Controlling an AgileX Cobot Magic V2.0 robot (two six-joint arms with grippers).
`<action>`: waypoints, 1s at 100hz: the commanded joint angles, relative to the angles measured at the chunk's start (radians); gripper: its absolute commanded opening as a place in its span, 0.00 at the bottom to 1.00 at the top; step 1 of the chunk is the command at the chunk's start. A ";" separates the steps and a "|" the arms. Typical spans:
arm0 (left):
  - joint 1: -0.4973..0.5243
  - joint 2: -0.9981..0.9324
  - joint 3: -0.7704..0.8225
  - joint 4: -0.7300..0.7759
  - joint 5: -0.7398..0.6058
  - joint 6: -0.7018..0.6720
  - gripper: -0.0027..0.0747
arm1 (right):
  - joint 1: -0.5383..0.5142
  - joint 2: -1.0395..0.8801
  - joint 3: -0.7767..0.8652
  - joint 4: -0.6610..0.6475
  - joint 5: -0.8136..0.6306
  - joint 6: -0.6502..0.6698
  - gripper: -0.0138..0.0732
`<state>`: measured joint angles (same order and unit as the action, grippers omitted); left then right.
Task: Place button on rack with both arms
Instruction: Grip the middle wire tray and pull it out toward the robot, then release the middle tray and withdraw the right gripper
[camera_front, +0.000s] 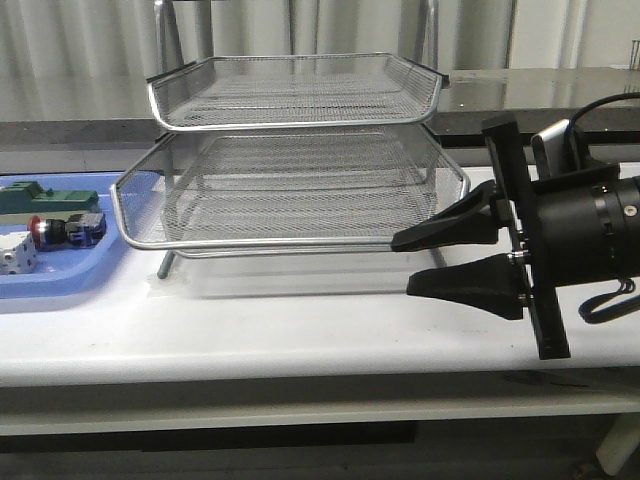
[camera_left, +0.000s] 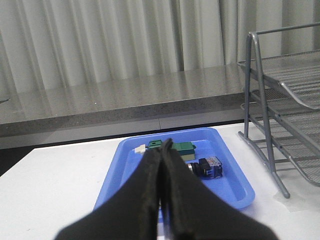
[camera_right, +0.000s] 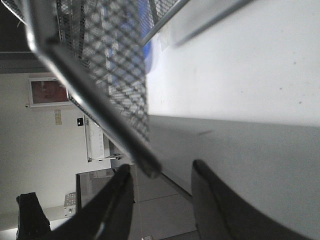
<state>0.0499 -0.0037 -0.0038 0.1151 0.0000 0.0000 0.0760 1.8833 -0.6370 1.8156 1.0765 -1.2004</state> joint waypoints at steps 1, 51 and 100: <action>0.002 -0.032 0.057 -0.008 -0.080 -0.009 0.01 | 0.000 -0.037 -0.011 0.108 0.103 -0.021 0.51; 0.002 -0.032 0.057 -0.008 -0.080 -0.009 0.01 | 0.000 -0.254 -0.011 -0.215 -0.050 0.179 0.51; 0.002 -0.032 0.057 -0.008 -0.080 -0.009 0.01 | 0.000 -0.727 -0.051 -0.910 -0.252 0.638 0.51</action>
<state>0.0499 -0.0037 -0.0038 0.1151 0.0000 0.0000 0.0760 1.2492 -0.6392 1.0270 0.8258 -0.6677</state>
